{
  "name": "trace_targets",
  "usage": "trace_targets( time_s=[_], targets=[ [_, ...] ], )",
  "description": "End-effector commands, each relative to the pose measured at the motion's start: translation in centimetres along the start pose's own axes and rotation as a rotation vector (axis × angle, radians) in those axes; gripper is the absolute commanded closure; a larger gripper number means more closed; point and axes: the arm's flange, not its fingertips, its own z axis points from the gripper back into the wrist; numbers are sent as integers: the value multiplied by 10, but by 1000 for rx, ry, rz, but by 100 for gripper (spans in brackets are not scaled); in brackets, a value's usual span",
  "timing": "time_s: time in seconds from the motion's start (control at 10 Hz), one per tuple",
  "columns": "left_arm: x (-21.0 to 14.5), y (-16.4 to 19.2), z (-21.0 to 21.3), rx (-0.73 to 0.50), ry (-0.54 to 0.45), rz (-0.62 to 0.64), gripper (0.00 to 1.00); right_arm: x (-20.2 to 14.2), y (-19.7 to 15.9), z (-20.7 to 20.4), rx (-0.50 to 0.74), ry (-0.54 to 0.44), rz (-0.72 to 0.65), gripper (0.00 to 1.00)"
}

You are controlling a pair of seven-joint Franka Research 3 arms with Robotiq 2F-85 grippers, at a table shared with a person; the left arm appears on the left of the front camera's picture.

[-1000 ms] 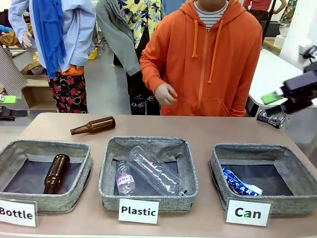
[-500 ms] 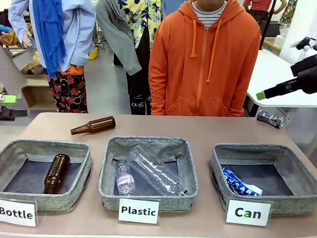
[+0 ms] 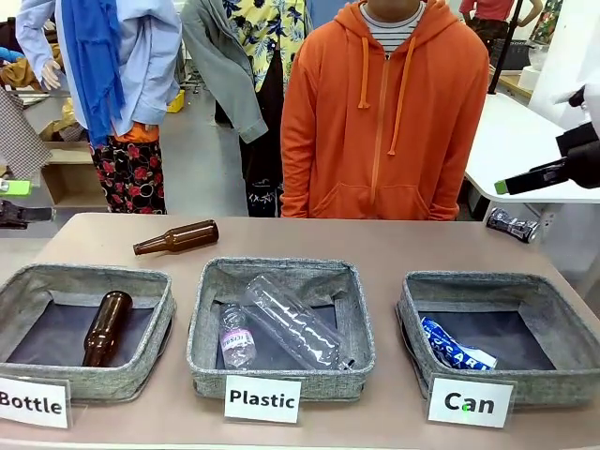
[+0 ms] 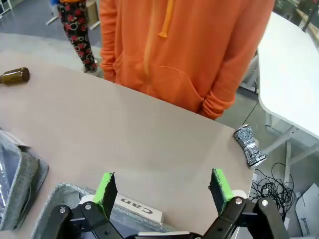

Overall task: Sort the can waste into the basket.
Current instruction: Pick up the can waste from the table and place it in the right Fabric basket.

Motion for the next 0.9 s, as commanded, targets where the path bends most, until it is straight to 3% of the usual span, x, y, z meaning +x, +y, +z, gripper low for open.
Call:
trace_targets(
  time_s=[0.0, 0.1, 0.3, 0.5, 0.7, 0.8],
  targets=[
    [-1, -2, -1, 7, 3, 8, 0, -2, -3, 1, -17, -3, -10, 0],
    [-1, -2, -1, 7, 3, 8, 0, 26, -25, -14, -99, 126, 29, 0],
    [-1, -2, -1, 7, 3, 8, 0, 79, -92, -56, -123, 316, 44, 0],
    [-1, -2, -1, 7, 3, 8, 0, 101, -152, -107, -236, 511, 116, 0],
    [-1, -2, -1, 7, 3, 8, 0, 104, -187, -145, -262, 581, 244, 0],
    [-1, -2, -1, 7, 3, 8, 0, 101, -199, -169, -201, 568, 325, 0]
  ],
)
